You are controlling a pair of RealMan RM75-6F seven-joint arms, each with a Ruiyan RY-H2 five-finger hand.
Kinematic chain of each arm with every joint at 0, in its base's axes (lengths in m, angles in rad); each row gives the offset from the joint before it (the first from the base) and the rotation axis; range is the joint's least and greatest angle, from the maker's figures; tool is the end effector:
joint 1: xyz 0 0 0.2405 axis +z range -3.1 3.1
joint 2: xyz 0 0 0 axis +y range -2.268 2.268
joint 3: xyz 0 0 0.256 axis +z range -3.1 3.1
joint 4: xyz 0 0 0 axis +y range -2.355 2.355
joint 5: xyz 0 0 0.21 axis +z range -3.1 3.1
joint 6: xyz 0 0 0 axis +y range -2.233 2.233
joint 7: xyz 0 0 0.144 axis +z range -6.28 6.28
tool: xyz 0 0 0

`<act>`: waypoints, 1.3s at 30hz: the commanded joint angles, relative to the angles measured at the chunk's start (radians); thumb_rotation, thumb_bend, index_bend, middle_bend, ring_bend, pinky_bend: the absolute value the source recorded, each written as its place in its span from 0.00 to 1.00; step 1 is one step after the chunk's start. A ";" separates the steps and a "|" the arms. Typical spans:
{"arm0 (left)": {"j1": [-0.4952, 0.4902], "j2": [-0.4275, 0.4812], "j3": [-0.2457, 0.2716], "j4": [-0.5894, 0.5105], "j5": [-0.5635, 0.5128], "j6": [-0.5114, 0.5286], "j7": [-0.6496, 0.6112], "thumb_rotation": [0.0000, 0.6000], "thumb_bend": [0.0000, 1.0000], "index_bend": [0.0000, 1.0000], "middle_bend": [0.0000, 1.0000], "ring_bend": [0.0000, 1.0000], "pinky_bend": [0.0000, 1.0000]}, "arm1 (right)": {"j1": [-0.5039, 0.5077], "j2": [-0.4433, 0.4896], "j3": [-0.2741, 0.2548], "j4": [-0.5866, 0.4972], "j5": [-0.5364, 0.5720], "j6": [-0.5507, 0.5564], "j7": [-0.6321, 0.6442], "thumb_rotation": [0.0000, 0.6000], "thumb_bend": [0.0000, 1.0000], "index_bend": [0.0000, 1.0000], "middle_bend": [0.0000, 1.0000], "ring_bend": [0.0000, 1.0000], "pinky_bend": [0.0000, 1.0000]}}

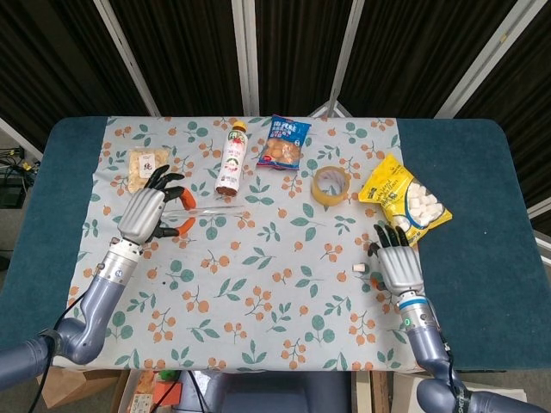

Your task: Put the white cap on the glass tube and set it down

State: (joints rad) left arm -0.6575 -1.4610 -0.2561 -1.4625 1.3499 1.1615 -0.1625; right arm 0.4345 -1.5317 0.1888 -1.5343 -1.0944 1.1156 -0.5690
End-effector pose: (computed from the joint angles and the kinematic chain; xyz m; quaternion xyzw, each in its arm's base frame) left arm -0.1491 0.3567 0.0548 -0.6179 -0.4148 -0.5578 0.3676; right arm -0.2345 -0.2894 0.0088 0.6828 -0.3985 0.2901 0.5392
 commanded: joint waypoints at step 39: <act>0.006 -0.003 0.015 0.022 0.004 0.002 -0.004 1.00 0.84 0.70 0.69 0.19 0.00 | 0.050 -0.105 -0.032 0.168 0.000 -0.024 0.063 1.00 0.35 0.49 0.12 0.00 0.00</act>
State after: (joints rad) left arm -0.6513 -1.4640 -0.2408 -1.4407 1.3536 1.1636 -0.1666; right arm 0.4839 -1.6367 0.1565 -1.3669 -1.0951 1.0922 -0.5055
